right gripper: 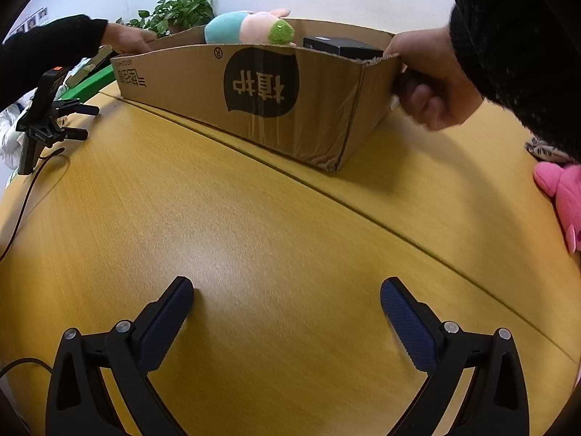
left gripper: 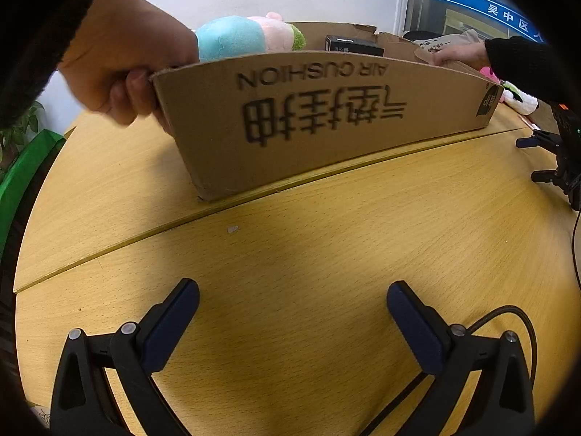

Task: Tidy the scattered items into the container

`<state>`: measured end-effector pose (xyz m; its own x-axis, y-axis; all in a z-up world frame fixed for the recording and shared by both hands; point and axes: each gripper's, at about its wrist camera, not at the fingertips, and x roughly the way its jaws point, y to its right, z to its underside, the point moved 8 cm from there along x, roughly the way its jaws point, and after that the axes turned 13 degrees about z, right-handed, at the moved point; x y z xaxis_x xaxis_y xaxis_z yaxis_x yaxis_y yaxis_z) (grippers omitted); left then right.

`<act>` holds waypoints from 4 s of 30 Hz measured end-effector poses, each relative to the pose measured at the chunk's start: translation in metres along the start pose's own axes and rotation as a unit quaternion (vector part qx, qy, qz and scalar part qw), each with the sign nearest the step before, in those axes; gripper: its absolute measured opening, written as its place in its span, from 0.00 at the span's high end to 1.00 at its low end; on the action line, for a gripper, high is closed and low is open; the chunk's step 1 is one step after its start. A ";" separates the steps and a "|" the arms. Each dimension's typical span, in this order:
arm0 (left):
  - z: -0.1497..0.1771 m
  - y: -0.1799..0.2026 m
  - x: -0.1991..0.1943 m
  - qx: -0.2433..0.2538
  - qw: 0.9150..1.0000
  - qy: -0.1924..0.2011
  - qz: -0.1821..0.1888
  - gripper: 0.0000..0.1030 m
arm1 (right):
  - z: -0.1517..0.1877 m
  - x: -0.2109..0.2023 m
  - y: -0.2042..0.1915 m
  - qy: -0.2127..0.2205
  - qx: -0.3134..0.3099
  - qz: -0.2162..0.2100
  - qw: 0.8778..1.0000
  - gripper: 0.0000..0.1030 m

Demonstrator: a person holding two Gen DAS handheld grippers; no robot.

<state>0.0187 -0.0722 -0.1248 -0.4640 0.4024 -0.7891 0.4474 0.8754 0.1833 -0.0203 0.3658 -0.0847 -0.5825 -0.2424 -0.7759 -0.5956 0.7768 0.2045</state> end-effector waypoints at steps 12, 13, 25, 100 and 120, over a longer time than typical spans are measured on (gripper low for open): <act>-0.001 0.001 0.000 0.001 1.000 0.000 0.000 0.00 | 0.000 -0.001 0.000 0.001 0.000 -0.001 1.000 0.00; -0.001 0.001 0.000 0.001 1.000 0.000 0.000 0.00 | 0.000 -0.001 0.000 0.000 0.000 -0.001 1.000 0.00; -0.001 0.000 -0.002 0.001 1.000 0.000 0.000 0.00 | 0.001 -0.001 0.001 0.001 -0.003 -0.001 1.000 0.00; -0.014 0.005 0.001 0.013 1.000 -0.002 0.009 0.00 | 0.007 -0.017 0.017 0.001 -0.008 -0.011 1.000 0.00; 0.010 0.036 -0.152 -0.054 0.983 0.161 -0.065 0.01 | 0.002 -0.014 0.006 -0.010 0.022 0.012 1.000 0.00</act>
<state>0.1129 -0.1049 -0.0036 -0.7373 0.3341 -0.5871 0.2933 0.9413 0.1674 -0.0145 0.3752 -0.0740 -0.5850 -0.2115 -0.7830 -0.5556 0.8078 0.1969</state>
